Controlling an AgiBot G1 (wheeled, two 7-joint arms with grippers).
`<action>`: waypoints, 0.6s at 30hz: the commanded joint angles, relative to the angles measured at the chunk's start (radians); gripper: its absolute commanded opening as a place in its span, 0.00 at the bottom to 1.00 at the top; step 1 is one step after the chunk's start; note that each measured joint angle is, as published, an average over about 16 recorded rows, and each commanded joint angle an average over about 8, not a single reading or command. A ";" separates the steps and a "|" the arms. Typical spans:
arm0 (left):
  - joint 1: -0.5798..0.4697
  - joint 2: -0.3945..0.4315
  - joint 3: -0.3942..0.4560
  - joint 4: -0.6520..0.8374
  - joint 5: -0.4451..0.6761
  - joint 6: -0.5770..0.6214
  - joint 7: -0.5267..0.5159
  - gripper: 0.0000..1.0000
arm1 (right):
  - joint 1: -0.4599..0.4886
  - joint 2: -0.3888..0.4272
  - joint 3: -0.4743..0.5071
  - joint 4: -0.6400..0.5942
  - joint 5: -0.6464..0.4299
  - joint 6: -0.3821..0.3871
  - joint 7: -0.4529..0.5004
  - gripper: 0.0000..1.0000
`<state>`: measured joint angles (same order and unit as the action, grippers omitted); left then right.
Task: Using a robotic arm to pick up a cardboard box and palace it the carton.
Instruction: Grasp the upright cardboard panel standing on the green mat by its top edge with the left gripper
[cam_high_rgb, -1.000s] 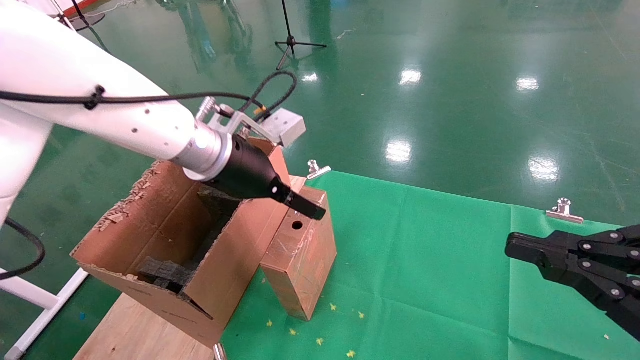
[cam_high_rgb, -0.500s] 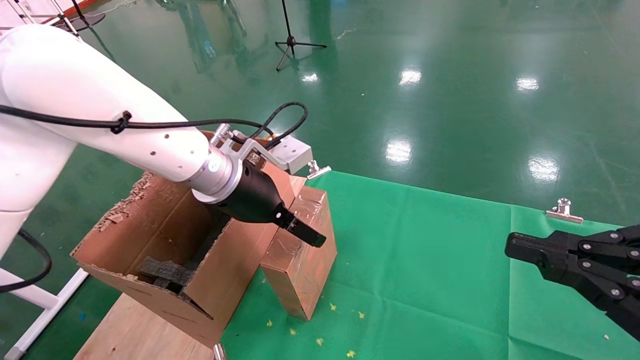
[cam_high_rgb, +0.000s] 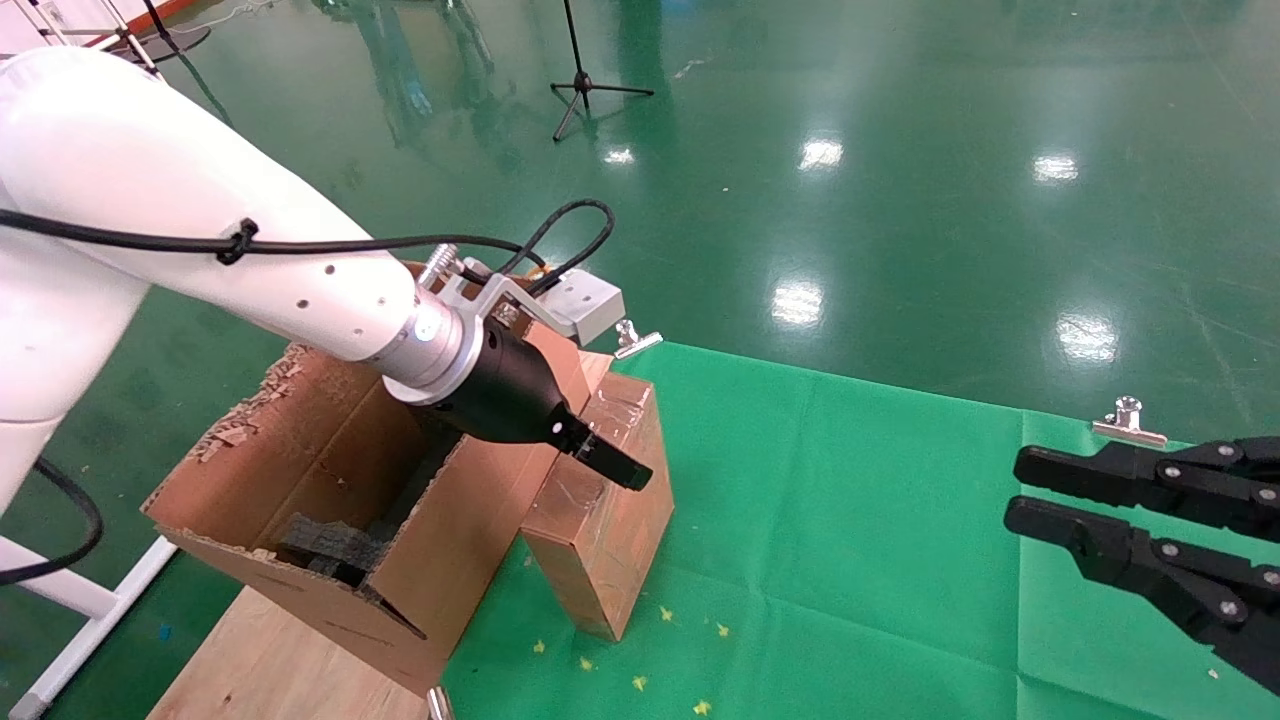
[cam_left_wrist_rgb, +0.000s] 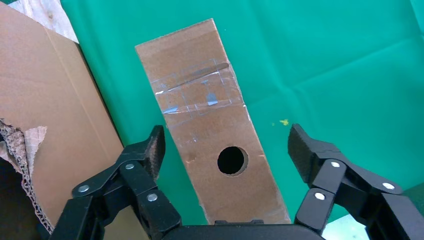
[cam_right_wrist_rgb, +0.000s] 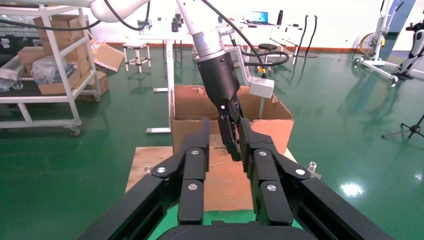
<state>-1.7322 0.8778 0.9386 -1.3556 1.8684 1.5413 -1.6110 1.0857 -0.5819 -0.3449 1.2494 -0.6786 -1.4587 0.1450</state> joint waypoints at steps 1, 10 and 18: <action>0.000 0.000 -0.001 0.000 0.000 0.000 0.000 0.00 | 0.000 0.000 0.000 0.000 0.000 0.000 0.000 1.00; 0.001 -0.001 -0.003 0.000 0.000 -0.001 0.000 0.00 | 0.000 0.000 0.000 0.000 0.000 0.000 0.000 1.00; 0.000 0.000 -0.003 0.005 0.000 -0.002 0.004 0.00 | 0.000 0.000 0.000 0.000 0.000 0.000 0.000 1.00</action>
<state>-1.7327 0.8771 0.9372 -1.3469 1.8678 1.5379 -1.5988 1.0857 -0.5819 -0.3449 1.2494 -0.6786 -1.4587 0.1450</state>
